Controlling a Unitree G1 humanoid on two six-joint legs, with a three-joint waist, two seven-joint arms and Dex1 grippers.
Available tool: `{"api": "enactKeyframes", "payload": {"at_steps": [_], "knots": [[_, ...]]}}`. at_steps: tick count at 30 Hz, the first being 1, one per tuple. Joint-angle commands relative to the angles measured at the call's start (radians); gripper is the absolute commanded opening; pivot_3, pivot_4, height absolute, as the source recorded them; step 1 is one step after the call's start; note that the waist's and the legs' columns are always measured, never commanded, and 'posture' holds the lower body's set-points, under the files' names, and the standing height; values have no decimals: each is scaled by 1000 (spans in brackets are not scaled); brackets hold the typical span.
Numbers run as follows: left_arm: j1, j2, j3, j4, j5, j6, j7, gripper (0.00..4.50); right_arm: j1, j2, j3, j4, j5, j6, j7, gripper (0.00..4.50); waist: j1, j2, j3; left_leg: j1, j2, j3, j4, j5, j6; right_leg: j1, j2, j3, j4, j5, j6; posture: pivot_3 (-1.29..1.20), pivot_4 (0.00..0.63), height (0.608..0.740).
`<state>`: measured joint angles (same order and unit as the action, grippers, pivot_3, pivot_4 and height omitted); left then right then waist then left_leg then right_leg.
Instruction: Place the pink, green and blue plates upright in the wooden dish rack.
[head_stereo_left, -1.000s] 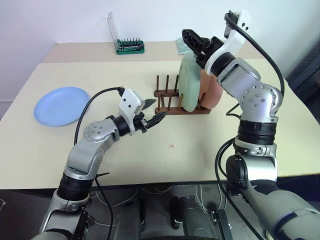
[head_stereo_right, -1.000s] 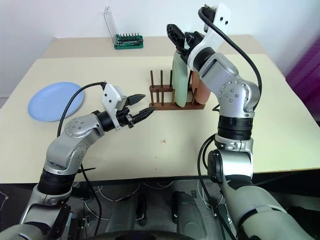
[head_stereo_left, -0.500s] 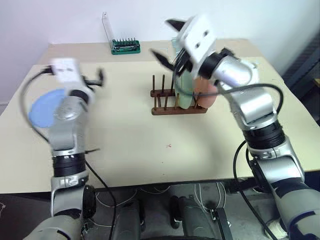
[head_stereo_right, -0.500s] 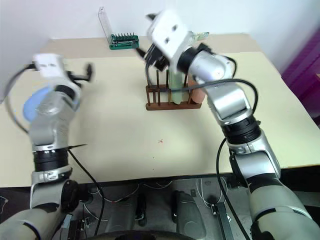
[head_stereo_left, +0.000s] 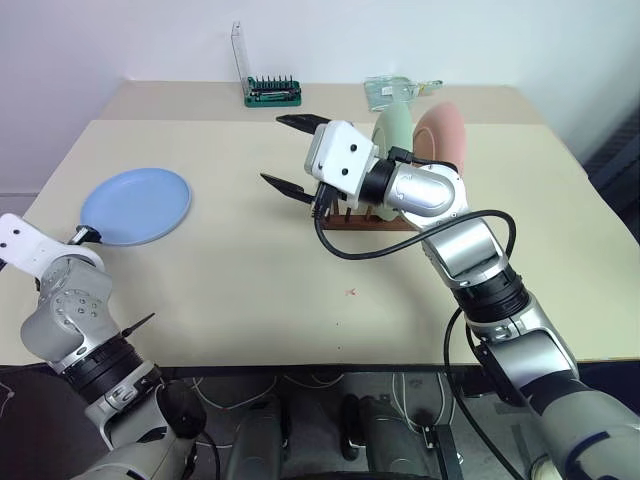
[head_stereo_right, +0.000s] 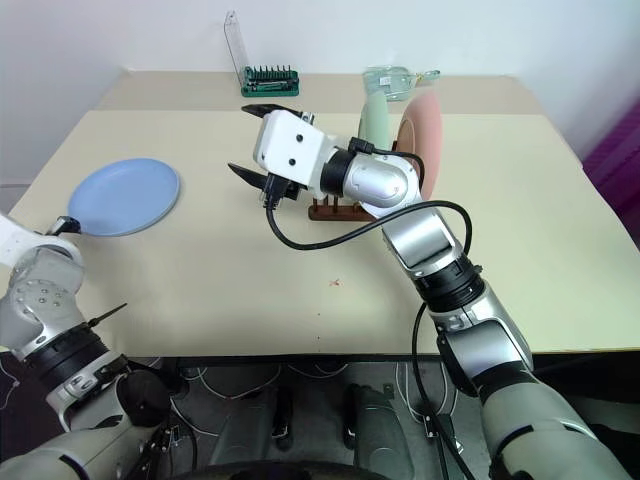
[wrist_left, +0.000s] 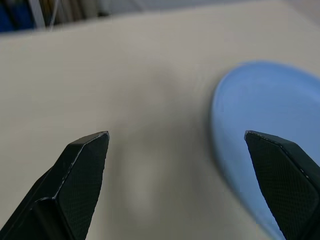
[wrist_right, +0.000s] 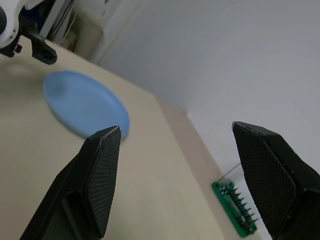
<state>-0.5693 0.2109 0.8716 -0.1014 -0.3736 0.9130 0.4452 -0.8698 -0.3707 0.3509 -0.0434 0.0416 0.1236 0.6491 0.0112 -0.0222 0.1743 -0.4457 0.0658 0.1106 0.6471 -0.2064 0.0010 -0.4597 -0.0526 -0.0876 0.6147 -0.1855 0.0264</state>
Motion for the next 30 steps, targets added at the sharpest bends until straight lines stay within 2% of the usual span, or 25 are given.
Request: {"api": "enactKeyframes", "payload": {"at_steps": [1, 7, 8, 10, 12, 17, 24, 27, 30], "knots": [[-42, 40, 11, 55, -46, -9, -26, 4459, 21, 2, -26, -69, -9, 0, 10, 3628, -1, 0, 0, 0, 0, 0, 0, 0, 0, 0, 0, 0, 0, 0, 0, 0, 150, 730], [-91, 73, 19, 176, -104, -33, -57, 4459, 52, 7, -33, -93, -30, 20, 5, 3628, -5, 0, 0, 0, 0, 0, 0, 1, 1, 0, 1, 0, 0, 0, 0, 0, 150, 730], [-101, 73, 22, 196, -109, -39, -50, 4233, 55, 8, -35, -97, -32, 25, 2, 3628, -6, 0, 0, 0, 0, 0, 0, 1, 1, 0, 1, 0, 0, 0, 0, 0, 150, 730], [-119, 68, 31, 227, -118, -46, -23, 3689, 63, 9, -39, -107, -39, 33, -3, 3628, -6, 0, 0, 0, 0, 0, 0, 1, 1, 0, 0, 0, 0, 0, 0, 0, 150, 730], [-127, 62, 29, 240, -128, -59, -14, 2783, 67, 11, -41, -112, -46, 38, -6, 3628, -6, 0, 0, 0, 0, 0, 0, 1, 1, 0, 0, 0, 0, 0, 0, 0, 150, 730], [-127, 50, 25, 240, -154, -80, 6, 140, 73, 13, -46, -121, -55, 48, -8, 3628, -6, -1, 0, 0, 0, 0, 0, 1, 1, 0, 0, 0, 0, 1, 1, 0, 150, 730], [-186, 50, -208, 22, -190, -108, -136, 59, 55, -20, 27, -70, -160, -111, 39, 3628, 0, -6, 2, 0, 0, 1, 0, 0, 0, 0, 0, 0, 0, 0, 0, 0, 150, 730], [-220, 23, -280, -78, -201, -51, -105, 0, 30, 8, 56, -37, -190, -153, 47, 4451, -2, -6, 2, 0, 0, 1, 0, 0, 0, 0, 0, 0, 0, 0, 0, 0, 150, 730], [-266, -39, -277, -147, -241, 9, -17, 0, -9, 21, 86, 31, -285, -258, -2, 4451, -6, -6, 2, 0, -1, 1, 0, 1, 2, 0, 0, 0, 0, 1, 1, 0, 150, 730]]}}
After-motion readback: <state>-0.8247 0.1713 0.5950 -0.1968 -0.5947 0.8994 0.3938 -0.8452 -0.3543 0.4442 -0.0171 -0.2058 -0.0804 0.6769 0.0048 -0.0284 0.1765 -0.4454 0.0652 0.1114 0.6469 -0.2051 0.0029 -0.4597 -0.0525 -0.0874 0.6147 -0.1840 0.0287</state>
